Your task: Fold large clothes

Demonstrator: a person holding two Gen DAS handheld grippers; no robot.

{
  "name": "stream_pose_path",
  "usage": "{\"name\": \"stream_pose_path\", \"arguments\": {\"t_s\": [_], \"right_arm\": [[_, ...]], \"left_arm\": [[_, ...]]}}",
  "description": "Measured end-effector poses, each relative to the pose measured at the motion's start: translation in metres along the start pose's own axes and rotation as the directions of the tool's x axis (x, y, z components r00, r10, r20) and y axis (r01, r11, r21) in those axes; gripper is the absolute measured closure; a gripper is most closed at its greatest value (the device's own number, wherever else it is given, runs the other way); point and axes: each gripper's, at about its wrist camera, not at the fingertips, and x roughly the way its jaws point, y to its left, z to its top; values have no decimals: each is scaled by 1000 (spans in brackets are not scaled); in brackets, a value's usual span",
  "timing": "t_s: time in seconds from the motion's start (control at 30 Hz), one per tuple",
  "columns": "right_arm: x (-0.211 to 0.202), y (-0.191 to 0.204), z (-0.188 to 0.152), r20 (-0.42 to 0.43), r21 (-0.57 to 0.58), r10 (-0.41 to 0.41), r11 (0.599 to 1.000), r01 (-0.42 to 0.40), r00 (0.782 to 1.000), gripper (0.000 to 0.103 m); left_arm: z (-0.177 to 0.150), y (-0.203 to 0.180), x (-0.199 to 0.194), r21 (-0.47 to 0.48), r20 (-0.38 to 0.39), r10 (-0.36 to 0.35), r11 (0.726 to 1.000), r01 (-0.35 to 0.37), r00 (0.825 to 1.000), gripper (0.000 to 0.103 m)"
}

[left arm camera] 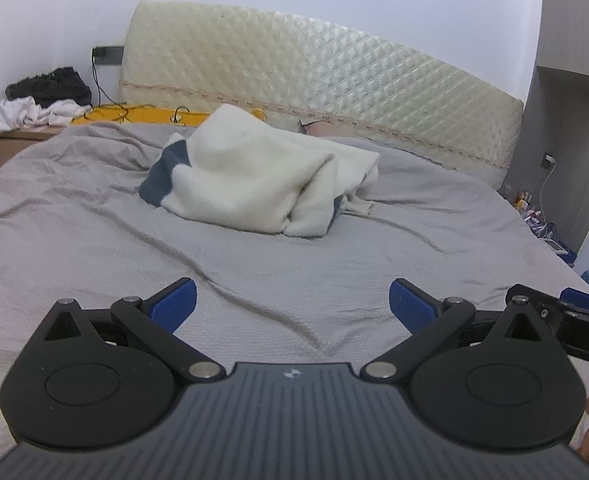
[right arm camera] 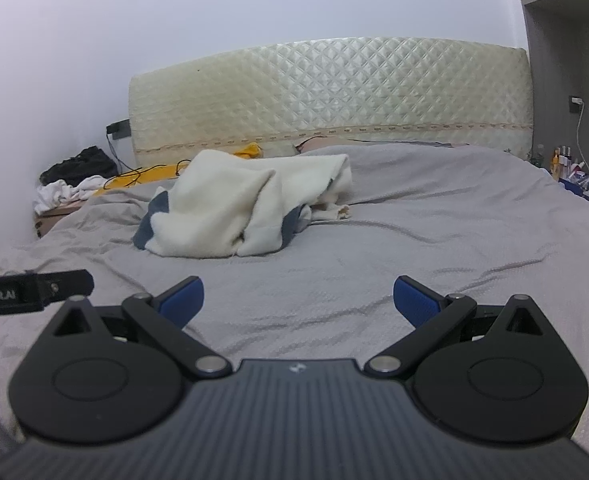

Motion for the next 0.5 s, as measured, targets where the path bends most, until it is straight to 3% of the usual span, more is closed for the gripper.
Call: {"name": "stream_pose_path", "arguments": {"t_s": [0.3, 0.5], "right_arm": [[37, -1, 12, 3, 7, -16, 1000, 16, 1000, 0], [65, -4, 17, -3, 36, 17, 999, -16, 1000, 0]], "left_arm": [[28, 0, 47, 32, -7, 13, 999, -13, 1000, 0], [45, 9, 95, 26, -33, 13, 1000, -12, 999, 0]]}}
